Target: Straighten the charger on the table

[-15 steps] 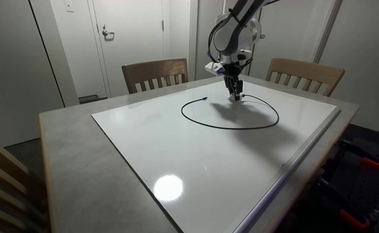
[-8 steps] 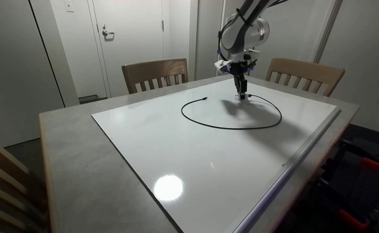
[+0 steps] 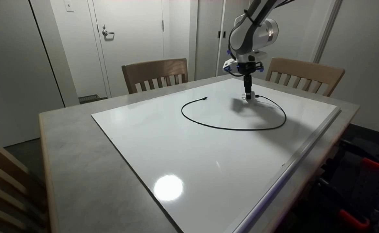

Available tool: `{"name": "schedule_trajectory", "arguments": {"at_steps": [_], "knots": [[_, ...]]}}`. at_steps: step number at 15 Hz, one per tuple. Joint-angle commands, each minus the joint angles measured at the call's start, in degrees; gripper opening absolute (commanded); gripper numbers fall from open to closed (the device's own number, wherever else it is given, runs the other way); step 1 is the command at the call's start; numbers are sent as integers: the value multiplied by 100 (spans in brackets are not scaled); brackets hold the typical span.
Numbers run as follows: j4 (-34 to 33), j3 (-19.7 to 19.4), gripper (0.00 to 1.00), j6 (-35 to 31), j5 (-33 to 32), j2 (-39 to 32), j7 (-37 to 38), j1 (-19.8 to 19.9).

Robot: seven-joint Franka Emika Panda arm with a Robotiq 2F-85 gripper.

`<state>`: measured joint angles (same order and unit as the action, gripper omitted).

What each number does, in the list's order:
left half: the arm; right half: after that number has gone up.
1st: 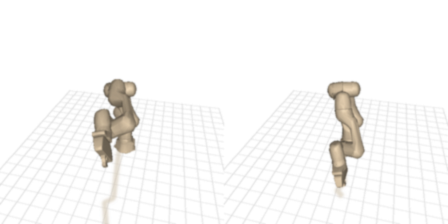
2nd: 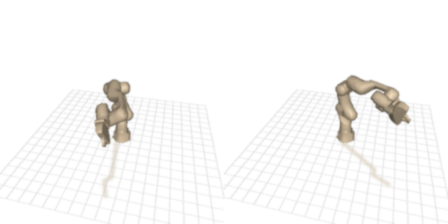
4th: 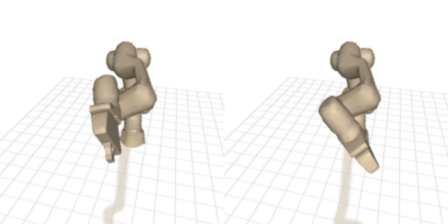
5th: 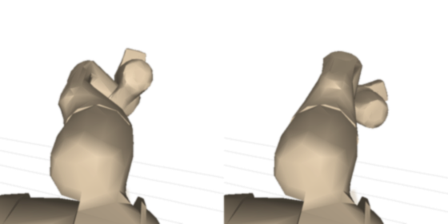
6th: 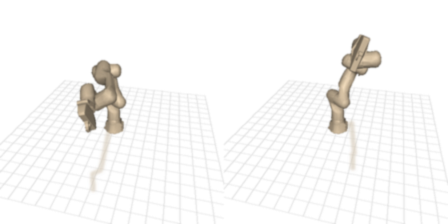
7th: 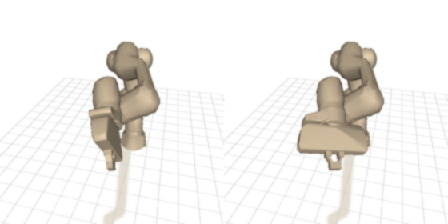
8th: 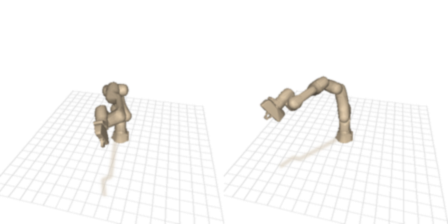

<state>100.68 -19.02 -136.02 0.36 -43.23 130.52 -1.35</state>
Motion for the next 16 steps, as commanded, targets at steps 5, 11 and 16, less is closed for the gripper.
{"name": "schedule_trajectory", "arguments": {"at_steps": [5,11,16], "knots": [[-27,84,52,16,-83,3,45,80],[-97,-215,27,79,-198,-76,625,85],[-154,-481,27,220,-255,-166,1174,283]]}}
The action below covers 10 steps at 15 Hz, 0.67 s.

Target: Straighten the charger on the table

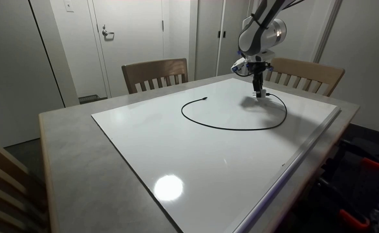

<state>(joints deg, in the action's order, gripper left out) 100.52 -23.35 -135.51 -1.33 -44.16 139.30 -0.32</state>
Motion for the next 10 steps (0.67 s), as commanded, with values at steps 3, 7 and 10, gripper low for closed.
{"name": "schedule_trajectory", "arguments": {"at_steps": [3,7,10], "knots": [[-100,-33,27,62,80,-55,640,417],[-25,13,27,-169,259,-20,1192,612],[44,-544,27,-376,1103,-164,999,203]]}}
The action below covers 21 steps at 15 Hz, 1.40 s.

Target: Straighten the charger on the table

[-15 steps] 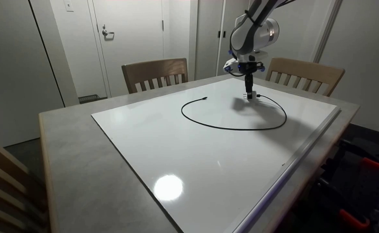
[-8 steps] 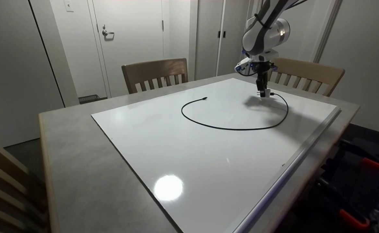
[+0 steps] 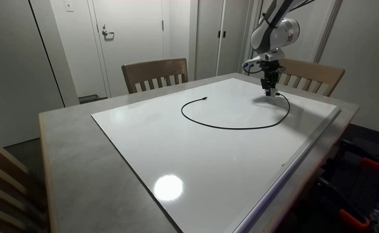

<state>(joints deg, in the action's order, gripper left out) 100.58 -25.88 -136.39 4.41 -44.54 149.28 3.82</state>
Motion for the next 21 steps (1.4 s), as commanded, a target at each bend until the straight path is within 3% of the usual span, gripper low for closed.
{"name": "schedule_trajectory", "arguments": {"at_steps": [1,7,12,13,14,15,16,17,21], "knots": [[61,-410,27,-375,724,-161,-1,-301],[219,-948,27,-728,1753,-451,-1,-745],[321,-1395,27,-608,2408,-593,-1,-1146],[203,-1173,27,-508,2164,-463,-1,-903],[210,-1207,52,-506,2182,-478,-2,-939],[209,-1206,52,-505,2179,-478,-2,-941],[202,-1290,77,-456,2196,-515,-2,-1011],[200,-1329,77,-454,2215,-539,-2,-1041],[230,-1572,100,-406,2266,-594,-2,-1192]]}}
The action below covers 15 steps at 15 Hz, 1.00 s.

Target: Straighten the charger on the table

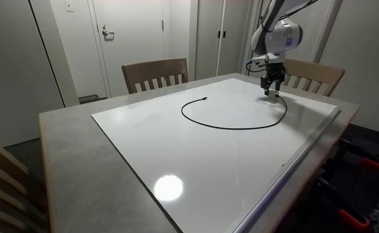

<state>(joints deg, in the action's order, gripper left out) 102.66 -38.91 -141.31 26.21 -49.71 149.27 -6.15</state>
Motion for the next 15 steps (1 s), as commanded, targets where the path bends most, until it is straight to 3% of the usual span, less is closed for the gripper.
{"name": "schedule_trajectory", "arguments": {"at_steps": [1,4,6,7,8,11,15], "knots": [[39,-354,100,102,91,-83,0,-249],[96,-583,100,219,23,10,0,-407],[110,-512,100,177,-66,163,-99,-370],[144,-56,100,-31,-526,475,-20,-3],[138,121,100,-119,-668,570,-100,116],[144,894,100,-351,-866,945,-573,658],[-70,1728,100,-119,-1044,1097,-983,1247]]}}
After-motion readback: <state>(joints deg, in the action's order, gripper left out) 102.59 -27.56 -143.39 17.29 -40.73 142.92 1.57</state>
